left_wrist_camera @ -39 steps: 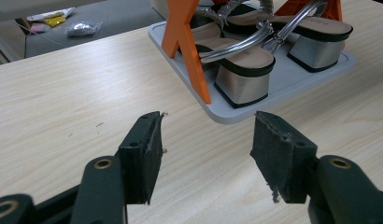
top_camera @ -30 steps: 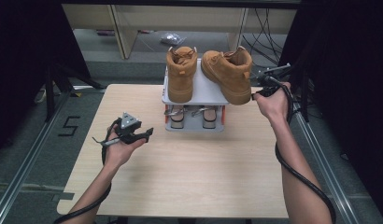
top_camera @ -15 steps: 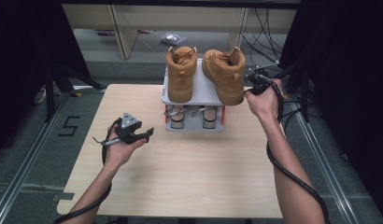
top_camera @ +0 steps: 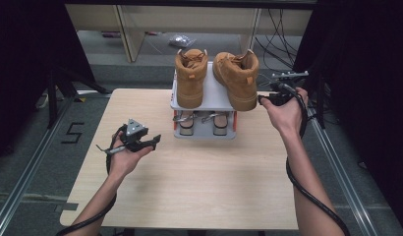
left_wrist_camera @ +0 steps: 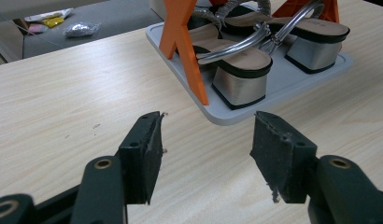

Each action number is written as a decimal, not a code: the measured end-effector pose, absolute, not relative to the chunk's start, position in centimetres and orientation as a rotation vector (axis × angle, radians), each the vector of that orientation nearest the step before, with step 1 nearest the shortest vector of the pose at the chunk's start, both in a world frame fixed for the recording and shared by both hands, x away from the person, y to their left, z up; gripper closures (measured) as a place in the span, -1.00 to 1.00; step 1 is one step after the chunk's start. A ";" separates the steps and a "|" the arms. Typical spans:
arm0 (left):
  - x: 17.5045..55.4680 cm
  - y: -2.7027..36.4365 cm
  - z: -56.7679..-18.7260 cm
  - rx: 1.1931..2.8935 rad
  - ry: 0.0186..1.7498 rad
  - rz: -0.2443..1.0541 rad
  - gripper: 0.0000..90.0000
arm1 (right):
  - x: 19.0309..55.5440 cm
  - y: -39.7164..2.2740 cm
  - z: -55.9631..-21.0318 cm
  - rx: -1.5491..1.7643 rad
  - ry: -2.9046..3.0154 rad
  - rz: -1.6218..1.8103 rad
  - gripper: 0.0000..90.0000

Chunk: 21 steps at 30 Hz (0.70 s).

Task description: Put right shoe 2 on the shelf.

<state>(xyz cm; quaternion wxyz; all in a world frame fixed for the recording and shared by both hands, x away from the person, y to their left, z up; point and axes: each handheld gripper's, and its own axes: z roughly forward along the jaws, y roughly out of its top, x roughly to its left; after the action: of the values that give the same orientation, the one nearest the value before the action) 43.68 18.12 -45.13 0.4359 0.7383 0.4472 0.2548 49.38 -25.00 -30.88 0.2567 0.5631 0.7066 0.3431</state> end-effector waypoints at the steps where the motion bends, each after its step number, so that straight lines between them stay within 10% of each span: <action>1: 43.7 18.1 -45.1 1.837 1.113 0.634 -0.06 | 49.4 -25.0 -30.9 1.528 1.917 0.931 0.15; 21: 43.7 18.2 -45.1 1.842 1.115 0.636 -0.07 | 48.3 -22.4 -31.2 1.432 1.996 1.004 -0.28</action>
<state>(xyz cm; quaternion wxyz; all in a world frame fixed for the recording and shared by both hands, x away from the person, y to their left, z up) 43.66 18.23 -45.14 0.4334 0.7392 0.4477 0.2554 48.33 -22.43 -31.21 0.2414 0.5238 0.7297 0.3673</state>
